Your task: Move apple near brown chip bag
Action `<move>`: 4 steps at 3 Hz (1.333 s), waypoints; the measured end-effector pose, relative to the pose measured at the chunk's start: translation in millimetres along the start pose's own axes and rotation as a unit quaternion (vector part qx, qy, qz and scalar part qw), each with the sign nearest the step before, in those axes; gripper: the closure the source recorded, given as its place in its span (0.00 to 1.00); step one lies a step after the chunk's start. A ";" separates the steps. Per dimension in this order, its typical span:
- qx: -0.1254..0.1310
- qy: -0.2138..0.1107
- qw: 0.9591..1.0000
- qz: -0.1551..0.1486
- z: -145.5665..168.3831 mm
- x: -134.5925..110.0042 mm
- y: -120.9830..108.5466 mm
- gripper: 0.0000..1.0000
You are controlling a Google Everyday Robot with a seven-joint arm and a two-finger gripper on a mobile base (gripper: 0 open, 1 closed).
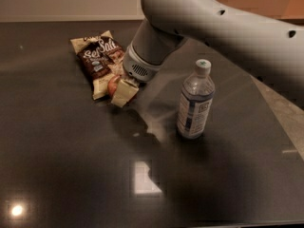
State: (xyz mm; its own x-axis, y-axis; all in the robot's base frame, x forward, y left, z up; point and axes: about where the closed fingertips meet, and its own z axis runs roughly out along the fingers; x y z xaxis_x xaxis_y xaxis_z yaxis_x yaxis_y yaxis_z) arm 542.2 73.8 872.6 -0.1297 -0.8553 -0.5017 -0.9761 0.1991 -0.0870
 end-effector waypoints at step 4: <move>0.011 -0.020 1.000 -0.004 5.9 31.4 -35.6 0.13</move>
Offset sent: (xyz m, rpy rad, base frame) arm 0.0286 -0.0359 -0.0178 0.0433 -0.0176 -0.0019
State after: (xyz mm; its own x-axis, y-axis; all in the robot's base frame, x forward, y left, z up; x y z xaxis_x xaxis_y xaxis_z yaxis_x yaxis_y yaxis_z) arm 573.9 42.7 854.9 -0.1145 -0.8373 -0.5345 -0.9730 0.2031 -0.1099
